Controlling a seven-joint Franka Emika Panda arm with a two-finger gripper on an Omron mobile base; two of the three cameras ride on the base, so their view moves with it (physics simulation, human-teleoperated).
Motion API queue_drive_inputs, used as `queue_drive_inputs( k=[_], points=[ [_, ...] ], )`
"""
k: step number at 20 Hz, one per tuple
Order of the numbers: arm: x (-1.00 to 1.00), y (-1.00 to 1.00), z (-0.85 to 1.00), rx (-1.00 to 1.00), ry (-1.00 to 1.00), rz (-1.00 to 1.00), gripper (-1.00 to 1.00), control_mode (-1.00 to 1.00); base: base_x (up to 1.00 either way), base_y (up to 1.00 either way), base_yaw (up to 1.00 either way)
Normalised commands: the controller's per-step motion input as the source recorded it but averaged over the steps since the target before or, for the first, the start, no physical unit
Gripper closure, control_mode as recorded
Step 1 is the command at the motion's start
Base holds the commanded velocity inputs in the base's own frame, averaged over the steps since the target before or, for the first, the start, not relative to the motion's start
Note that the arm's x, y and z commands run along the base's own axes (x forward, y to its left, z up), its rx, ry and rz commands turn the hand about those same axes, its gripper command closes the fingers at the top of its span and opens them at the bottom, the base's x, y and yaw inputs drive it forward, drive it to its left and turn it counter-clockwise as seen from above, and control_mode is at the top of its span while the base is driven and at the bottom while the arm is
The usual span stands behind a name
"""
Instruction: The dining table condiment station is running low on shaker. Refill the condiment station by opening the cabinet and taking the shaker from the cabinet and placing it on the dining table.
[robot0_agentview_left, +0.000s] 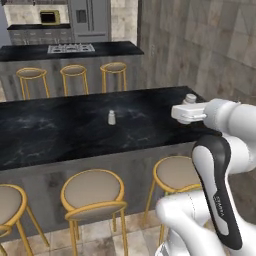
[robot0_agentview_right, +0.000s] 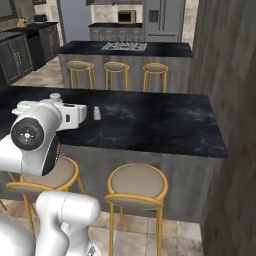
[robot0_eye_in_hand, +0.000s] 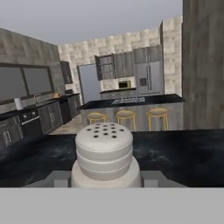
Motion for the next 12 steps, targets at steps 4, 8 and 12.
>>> queue_drive_inputs(
  k=[4,8,12],
  points=[
    [0.00,0.00,0.00,0.00,0.00,0.00,1.00,1.00,0.52,-0.05,0.17],
    [0.00,0.00,0.00,0.00,0.00,0.00,1.00,1.00,0.62,-0.09,0.03],
    [1.00,-0.68,-0.22,0.07,0.04,0.18,1.00,-1.00,0.00,0.00,0.00]
  ],
)
